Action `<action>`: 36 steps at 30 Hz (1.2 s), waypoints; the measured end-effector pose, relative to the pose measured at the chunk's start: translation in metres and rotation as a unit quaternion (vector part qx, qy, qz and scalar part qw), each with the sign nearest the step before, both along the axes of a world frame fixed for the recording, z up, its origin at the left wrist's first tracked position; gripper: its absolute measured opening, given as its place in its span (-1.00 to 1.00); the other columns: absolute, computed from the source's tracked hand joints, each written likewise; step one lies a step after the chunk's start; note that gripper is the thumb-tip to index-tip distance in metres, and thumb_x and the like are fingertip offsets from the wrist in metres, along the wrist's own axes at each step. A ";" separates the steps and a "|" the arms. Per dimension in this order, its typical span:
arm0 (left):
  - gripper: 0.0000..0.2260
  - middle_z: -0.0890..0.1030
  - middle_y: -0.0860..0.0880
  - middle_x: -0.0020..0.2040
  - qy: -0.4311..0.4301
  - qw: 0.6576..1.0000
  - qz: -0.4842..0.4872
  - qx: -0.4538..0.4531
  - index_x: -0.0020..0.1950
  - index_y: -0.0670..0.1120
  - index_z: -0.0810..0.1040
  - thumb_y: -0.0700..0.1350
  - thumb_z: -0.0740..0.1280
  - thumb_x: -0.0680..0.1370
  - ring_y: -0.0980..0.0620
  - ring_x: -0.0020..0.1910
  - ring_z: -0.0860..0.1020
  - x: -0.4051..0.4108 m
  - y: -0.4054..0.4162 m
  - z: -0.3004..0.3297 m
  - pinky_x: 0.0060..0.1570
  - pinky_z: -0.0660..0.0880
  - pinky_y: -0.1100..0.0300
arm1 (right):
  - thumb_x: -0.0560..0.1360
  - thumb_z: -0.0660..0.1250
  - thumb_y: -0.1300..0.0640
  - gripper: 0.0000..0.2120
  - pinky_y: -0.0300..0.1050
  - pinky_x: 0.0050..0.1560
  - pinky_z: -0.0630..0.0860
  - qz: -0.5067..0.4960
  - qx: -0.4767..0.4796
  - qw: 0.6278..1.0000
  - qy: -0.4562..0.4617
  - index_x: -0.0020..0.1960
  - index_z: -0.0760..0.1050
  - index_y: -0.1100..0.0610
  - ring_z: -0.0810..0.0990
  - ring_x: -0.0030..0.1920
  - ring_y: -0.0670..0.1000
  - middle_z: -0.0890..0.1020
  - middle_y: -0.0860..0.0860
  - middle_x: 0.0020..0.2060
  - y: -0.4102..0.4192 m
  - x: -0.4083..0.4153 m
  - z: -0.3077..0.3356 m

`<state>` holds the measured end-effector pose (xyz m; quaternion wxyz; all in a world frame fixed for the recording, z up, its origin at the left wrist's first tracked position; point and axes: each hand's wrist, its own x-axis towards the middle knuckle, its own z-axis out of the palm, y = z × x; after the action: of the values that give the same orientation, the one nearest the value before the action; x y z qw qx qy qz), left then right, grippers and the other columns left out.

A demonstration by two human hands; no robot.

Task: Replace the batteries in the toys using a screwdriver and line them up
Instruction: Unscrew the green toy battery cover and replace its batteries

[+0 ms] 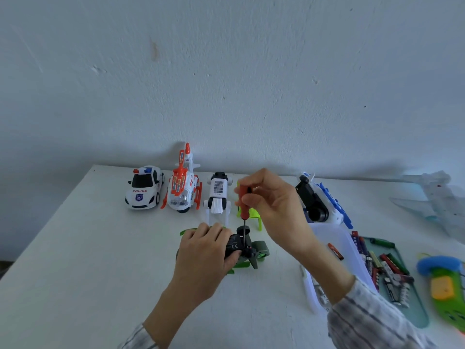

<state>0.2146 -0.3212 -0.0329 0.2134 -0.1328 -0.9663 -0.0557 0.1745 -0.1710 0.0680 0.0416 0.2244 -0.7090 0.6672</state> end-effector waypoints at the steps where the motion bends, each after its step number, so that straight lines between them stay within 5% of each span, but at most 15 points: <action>1: -0.64 0.56 0.06 -0.22 0.002 1.000 -0.002 0.002 -0.07 -0.02 0.58 0.18 0.12 0.47 0.01 -0.27 0.50 0.000 0.000 -0.001 -0.29 0.46 0.11 | 0.47 0.24 0.48 -0.67 0.10 -0.16 0.58 0.012 -0.003 1.000 -0.003 -0.10 0.52 0.05 0.53 -0.33 0.24 0.59 0.19 -0.18 0.000 0.003 0.000; 4: -0.65 0.55 0.06 -0.22 0.008 1.000 -0.005 0.007 -0.08 -0.03 0.57 0.18 0.14 0.46 -0.01 -0.27 0.50 0.000 0.000 -0.002 -0.30 0.45 0.10 | 0.41 0.43 0.22 -0.72 -0.01 -0.03 0.58 0.008 0.028 1.000 0.004 -0.14 0.54 -0.19 0.60 -0.08 -0.02 0.61 -0.01 -0.04 -0.001 0.010 -0.001; 6: -0.66 0.54 0.06 -0.23 0.012 1.000 -0.003 0.010 -0.09 -0.03 0.57 0.17 0.15 0.46 -0.01 -0.28 0.49 0.000 0.000 -0.002 -0.31 0.44 0.10 | 0.32 0.52 0.11 -0.74 -0.13 -0.14 0.57 -0.033 0.028 0.999 0.032 -0.20 0.52 -0.21 0.60 -0.14 -0.04 0.59 0.01 -0.12 -0.002 0.012 -0.004; 9: -0.66 0.54 0.08 -0.23 0.005 1.000 -0.003 0.016 -0.07 -0.02 0.57 0.18 0.14 0.46 0.00 -0.27 0.49 0.000 0.000 -0.002 -0.30 0.44 0.12 | 0.39 0.43 0.29 -0.74 -0.09 -0.33 0.54 -0.092 -0.013 0.994 0.058 -0.22 0.47 -0.05 0.52 -0.38 0.12 0.54 0.07 -0.30 -0.003 0.014 -0.009; 14: -0.66 0.54 0.09 -0.23 -0.003 1.000 -0.002 0.015 -0.05 0.00 0.57 0.17 0.13 0.47 0.02 -0.27 0.49 -0.001 -0.001 -0.002 -0.29 0.45 0.13 | 0.49 0.20 0.35 -0.77 0.11 -0.28 0.52 -0.086 -0.020 0.995 0.040 -0.04 0.46 0.03 0.50 -0.33 0.19 0.60 0.07 -0.22 -0.003 0.019 -0.013; 20: -0.70 0.55 0.09 -0.26 -0.004 1.000 -0.008 0.015 -0.08 0.00 0.58 0.17 0.19 0.46 0.02 -0.30 0.49 -0.005 -0.002 0.001 -0.33 0.43 0.13 | 0.36 0.49 0.19 -0.75 -0.12 -0.22 0.55 -0.138 -0.026 0.989 0.039 -0.21 0.49 -0.11 0.58 -0.27 0.10 0.57 0.14 -0.21 -0.006 0.022 -0.010; 23: -0.75 0.55 0.08 -0.27 -0.012 1.000 -0.011 0.012 -0.08 -0.01 0.60 0.13 0.44 0.39 0.01 -0.31 0.50 -0.010 -0.003 0.000 -0.33 0.45 0.12 | 0.44 0.40 0.36 -0.71 -0.22 -0.26 0.51 -0.150 -0.023 0.987 0.051 -0.18 0.49 -0.03 0.56 -0.32 0.14 0.57 0.13 -0.27 -0.008 0.020 -0.012; 26: -0.73 0.55 0.08 -0.27 -0.015 1.000 -0.012 0.012 -0.08 0.00 0.60 0.12 0.50 0.35 0.02 -0.31 0.51 -0.011 -0.003 0.000 -0.33 0.45 0.12 | 0.49 0.29 0.44 -0.78 -0.04 -0.21 0.57 -0.142 -0.045 0.989 0.018 -0.13 0.51 0.14 0.57 -0.30 0.17 0.61 0.10 -0.26 -0.004 0.021 -0.011; 29: -0.73 0.55 0.09 -0.27 -0.005 1.000 -0.016 0.013 -0.09 0.00 0.60 0.11 0.50 0.34 0.01 -0.31 0.50 -0.012 -0.003 0.002 -0.33 0.43 0.13 | 0.43 0.45 0.20 -0.88 0.07 -0.15 0.58 -0.154 -0.044 0.987 0.009 -0.13 0.52 0.05 0.60 -0.23 0.16 0.61 0.04 -0.22 0.006 0.021 -0.013; 32: -0.74 0.55 0.10 -0.26 -0.004 1.000 -0.016 0.012 -0.08 0.01 0.60 0.11 0.49 0.35 0.02 -0.30 0.50 -0.009 -0.002 0.001 -0.33 0.41 0.14 | 0.34 0.52 0.00 -0.77 0.06 -0.24 0.56 -0.183 -0.033 0.981 0.046 -0.16 0.49 0.03 0.63 -0.29 0.15 0.62 0.03 -0.25 0.014 0.025 -0.015; 36: -0.73 0.57 0.09 -0.25 -0.003 1.000 -0.013 0.010 -0.05 0.00 0.60 0.11 0.49 0.36 0.01 -0.29 0.51 -0.009 -0.003 -0.001 -0.32 0.44 0.12 | 0.42 0.43 0.32 -0.82 0.02 -0.20 0.59 -0.165 -0.049 0.983 0.058 -0.12 0.50 0.09 0.64 -0.32 0.10 0.62 0.01 -0.25 0.018 0.026 -0.018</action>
<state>0.2052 -0.3242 -0.0337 0.2106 -0.1433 -0.9645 -0.0689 0.2009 -0.1530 0.0497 0.2029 0.1403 -0.6994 0.6709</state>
